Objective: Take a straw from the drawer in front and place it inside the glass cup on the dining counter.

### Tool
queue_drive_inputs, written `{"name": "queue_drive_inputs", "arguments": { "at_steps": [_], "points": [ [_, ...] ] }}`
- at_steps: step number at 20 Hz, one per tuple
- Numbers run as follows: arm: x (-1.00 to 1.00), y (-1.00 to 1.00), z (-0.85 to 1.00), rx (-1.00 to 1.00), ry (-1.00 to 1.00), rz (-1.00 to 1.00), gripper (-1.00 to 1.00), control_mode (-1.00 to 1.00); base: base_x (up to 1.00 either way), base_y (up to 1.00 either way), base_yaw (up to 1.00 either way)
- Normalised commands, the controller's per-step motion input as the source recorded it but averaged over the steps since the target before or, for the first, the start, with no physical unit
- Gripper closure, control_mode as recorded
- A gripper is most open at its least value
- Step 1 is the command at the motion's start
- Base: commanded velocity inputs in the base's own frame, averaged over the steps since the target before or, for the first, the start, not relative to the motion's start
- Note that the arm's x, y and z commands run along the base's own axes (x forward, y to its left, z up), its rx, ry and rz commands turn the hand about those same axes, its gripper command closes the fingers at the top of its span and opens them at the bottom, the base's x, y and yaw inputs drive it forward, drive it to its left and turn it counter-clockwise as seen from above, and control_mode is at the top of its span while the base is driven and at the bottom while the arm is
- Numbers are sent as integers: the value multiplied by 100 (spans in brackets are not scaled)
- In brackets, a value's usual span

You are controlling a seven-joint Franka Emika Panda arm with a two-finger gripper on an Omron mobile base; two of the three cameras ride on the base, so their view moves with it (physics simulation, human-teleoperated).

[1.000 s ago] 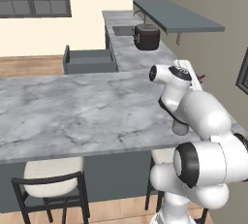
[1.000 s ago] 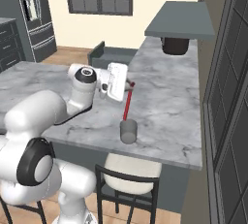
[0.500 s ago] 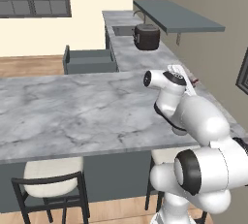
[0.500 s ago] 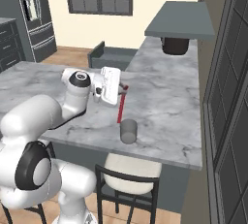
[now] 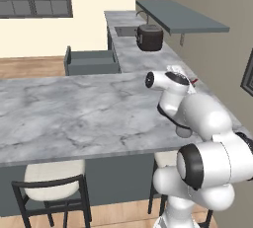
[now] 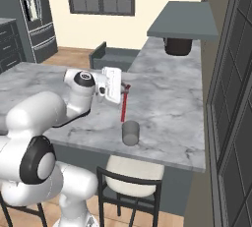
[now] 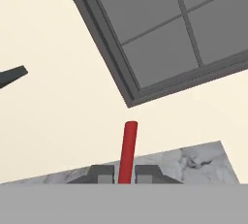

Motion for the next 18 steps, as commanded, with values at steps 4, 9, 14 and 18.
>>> {"name": "queue_drive_inputs", "arguments": {
  "at_steps": [4, 9, 14, 18],
  "points": [
    [26, 0, -73, 0, -18, -1, 100, -100, 0, 0, 0],
    [12, 5, -74, 0, -17, 0, 100, -100, 0, 0, 0],
    [0, 2, -26, 8, -24, 0, 100, -100, 0, 0, 0],
    [-1, 0, -9, 25, -20, 4, 100, -100, 0, 0, 0]
  ]
}}
